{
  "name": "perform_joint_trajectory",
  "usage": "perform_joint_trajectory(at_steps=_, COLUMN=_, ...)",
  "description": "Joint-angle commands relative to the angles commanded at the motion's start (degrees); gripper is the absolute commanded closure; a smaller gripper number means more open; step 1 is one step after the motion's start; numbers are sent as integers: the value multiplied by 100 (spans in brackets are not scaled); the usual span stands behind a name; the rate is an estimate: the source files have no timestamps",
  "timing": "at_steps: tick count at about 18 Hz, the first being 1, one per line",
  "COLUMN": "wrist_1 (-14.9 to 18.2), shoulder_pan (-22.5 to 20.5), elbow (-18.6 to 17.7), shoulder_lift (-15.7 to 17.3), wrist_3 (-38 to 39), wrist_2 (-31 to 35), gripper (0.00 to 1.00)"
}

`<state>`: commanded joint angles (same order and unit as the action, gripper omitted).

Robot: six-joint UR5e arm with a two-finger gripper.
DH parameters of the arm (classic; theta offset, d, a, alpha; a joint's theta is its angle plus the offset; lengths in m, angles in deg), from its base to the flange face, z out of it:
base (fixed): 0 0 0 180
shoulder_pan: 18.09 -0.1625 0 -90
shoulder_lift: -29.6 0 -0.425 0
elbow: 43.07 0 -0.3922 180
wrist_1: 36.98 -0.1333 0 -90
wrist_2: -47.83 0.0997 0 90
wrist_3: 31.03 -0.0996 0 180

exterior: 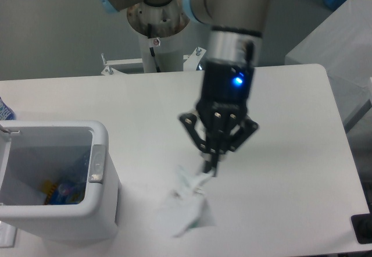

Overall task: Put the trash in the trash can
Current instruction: 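Carry the bag over the bin and open the gripper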

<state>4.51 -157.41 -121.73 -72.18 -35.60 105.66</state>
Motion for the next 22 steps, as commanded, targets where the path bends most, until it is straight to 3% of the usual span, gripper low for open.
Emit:
perform_joint_trajectory(at_steps=4, wrist_1=-9, shoulder_pan=623, elbow=-175, shoulder_lift=150, wrist_3=-447, wrist_2=35, gripper=100)
perform_joint_trajectory(at_steps=8, wrist_1=-9, shoulder_pan=1037, elbow=-816, shoulder_lift=290, wrist_3=-2194, wrist_2=35, gripper=100)
perform_joint_trajectory(at_steps=10, wrist_1=0, shoulder_pan=1152, elbow=-993, shoulder_lift=308, wrist_3=-2705, wrist_2=53, gripper=100)
perform_joint_trajectory(at_steps=15, wrist_1=0, shoulder_pan=1389, elbow=-1169, shoulder_lift=291, wrist_3=-2839, wrist_2=53, gripper=100)
perform_joint_trajectory(at_steps=17, wrist_1=9, shoulder_pan=1443, elbow=-1204, shoulder_lift=247, wrist_3=-2830, wrist_2=53, gripper=94)
perform_joint_trajectory(at_steps=18, wrist_1=0, shoulder_pan=1451, elbow=-1248, shoulder_lift=194, wrist_3=-2839, wrist_2=53, gripper=79)
perform_joint_trajectory(at_steps=19, wrist_1=-9, shoulder_pan=1451, elbow=-1292, shoulder_lift=176, wrist_3=-2848, wrist_2=53, gripper=49)
perform_joint_trajectory(at_steps=20, wrist_1=-9, shoulder_pan=1451, elbow=-1336, shoulder_lift=168, wrist_3=-2839, wrist_2=53, gripper=30)
perform_joint_trajectory(at_steps=22, wrist_1=-9, shoulder_pan=1460, elbow=-1424, shoulder_lift=202, wrist_3=-2795, wrist_2=53, gripper=0)
